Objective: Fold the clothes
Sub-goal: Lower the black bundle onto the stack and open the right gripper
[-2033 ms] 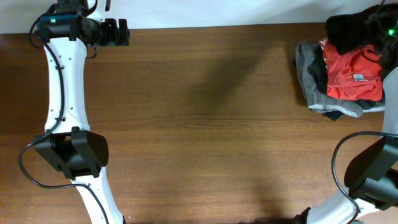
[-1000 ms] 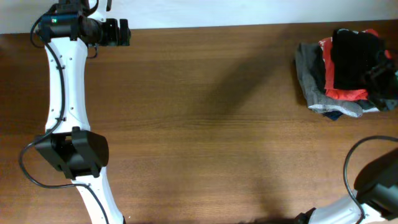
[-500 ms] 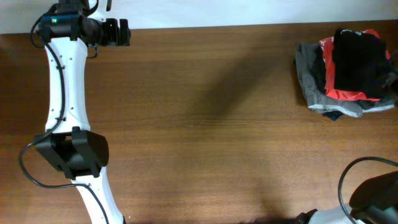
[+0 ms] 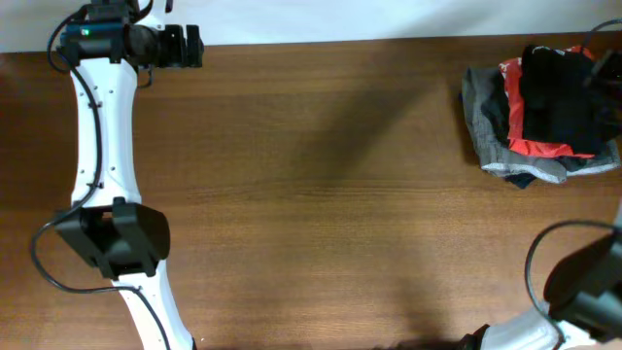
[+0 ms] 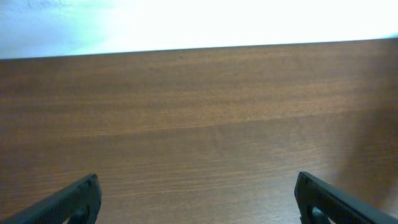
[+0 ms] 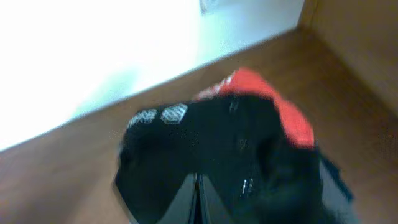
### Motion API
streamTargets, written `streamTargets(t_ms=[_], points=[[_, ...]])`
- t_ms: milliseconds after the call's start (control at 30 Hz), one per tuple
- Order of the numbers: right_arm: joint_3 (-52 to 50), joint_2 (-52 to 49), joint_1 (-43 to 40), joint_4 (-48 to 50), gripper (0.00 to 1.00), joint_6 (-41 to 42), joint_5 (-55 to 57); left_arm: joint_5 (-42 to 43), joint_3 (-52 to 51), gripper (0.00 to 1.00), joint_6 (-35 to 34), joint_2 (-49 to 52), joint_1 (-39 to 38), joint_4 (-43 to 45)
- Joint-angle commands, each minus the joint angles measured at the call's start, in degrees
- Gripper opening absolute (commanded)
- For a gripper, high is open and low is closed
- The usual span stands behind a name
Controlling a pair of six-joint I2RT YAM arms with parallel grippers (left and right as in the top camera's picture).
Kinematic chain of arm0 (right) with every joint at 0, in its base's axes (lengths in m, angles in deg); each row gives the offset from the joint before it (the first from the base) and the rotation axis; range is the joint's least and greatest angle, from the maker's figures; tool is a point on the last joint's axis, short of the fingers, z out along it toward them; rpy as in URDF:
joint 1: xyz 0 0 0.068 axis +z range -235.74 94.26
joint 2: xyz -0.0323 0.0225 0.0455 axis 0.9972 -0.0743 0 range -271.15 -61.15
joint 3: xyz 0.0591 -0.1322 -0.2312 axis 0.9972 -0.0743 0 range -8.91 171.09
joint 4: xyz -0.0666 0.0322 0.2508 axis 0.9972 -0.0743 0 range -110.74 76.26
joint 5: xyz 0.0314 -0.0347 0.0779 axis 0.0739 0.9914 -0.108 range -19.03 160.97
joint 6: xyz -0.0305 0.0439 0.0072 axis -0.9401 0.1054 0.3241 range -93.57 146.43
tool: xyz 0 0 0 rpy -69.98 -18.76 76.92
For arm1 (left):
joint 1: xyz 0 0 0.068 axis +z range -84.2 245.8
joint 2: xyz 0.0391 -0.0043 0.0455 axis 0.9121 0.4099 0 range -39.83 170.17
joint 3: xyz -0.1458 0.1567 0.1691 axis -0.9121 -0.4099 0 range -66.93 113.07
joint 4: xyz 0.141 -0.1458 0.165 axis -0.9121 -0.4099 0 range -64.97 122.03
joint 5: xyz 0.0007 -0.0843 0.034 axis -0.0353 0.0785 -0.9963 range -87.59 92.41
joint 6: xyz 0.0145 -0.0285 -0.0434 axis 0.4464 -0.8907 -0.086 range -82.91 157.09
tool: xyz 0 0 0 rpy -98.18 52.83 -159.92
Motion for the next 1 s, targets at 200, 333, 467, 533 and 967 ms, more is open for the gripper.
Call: streamTargets(t_ms=[200, 333, 467, 533, 967], points=[[0.9, -15.6, 0.3, 7.2, 0.07, 0.9, 3.1, -0.4, -0.2, 0.99, 1.1, 5.8, -1.2, 0.8], [0.9, -22.1, 1.2, 5.1, 0.07, 1.0, 2.5, -0.4, -0.2, 0.99, 1.1, 7.5, -1.3, 1.8], [0.9, -26.4, 2.3, 3.4, 0.07, 1.0, 2.5, -0.4, -0.2, 0.99, 1.1, 9.1, -1.3, 2.6], [0.9, -27.4, 2.8, 3.0, 0.07, 1.1, 2.3, -0.5, -0.2, 0.99, 1.2, 9.7, -1.3, 2.8], [9.6, -17.4, 2.9, -3.5, 0.08, 1.1, -0.9, -4.1, -0.2, 0.99, 1.1, 10.3, -1.3, 3.1]])
